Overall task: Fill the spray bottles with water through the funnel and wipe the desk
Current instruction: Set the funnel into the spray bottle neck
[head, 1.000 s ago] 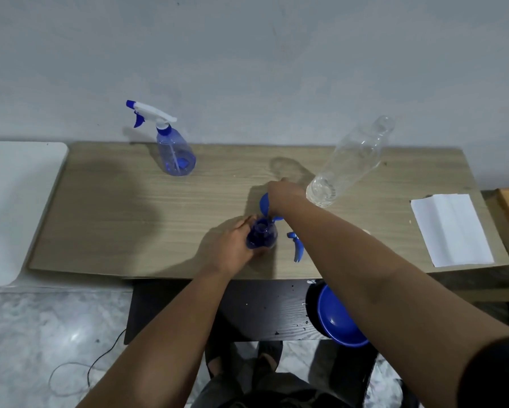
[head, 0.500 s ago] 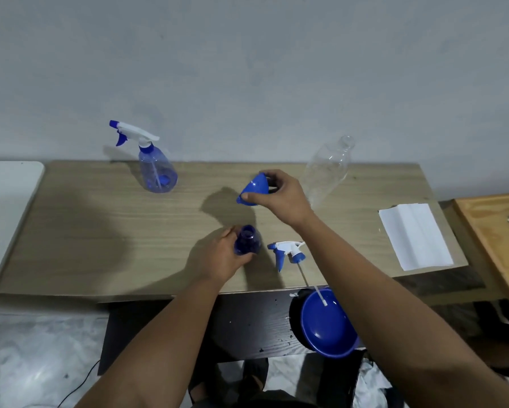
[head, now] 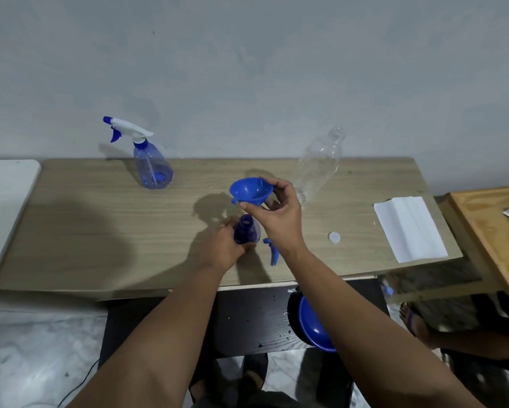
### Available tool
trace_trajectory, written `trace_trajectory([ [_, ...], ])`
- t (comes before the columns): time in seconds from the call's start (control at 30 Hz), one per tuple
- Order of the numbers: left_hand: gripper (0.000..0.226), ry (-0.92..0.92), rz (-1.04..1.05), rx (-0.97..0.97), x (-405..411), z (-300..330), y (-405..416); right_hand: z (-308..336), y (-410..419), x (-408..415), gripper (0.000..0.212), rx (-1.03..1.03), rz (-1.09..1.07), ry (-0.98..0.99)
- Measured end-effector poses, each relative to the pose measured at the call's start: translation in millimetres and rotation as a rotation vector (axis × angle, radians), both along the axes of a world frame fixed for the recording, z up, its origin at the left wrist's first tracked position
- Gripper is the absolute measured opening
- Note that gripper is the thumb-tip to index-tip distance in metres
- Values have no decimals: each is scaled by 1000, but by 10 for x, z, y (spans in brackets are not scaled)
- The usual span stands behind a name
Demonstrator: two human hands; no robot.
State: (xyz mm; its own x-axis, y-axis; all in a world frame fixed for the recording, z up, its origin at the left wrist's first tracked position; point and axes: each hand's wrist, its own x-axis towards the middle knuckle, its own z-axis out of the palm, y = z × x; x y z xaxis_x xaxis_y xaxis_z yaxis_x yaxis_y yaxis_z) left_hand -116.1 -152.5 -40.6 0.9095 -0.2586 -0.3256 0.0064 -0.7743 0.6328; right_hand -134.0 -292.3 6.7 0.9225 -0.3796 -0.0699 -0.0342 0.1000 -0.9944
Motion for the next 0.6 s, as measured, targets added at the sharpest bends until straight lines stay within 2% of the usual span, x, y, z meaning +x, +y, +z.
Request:
trace_trajectory([
  [0.13,52,-25,9,-8,-17,-18,-12,-80,26,-11,74,-55,30,33],
  [0.23,39,13,37,-9,-38,44,-21,-247,36,-96,75,-99,64,71],
  [0.37,36,-15,26,39,-103,201,-25,-325,18,-221,76,-184,114,80],
  [0.5,32,-25,1,-10,-152,357,9,-202,-81,-337,100,-259,193,99],
  [0.57,45,-10,-36,16,-172,426,40,-139,-173,-411,98,-272,182,109],
  [0.6,54,-8,-48,20,-188,441,70,-132,-233,-448,89,-288,145,99],
])
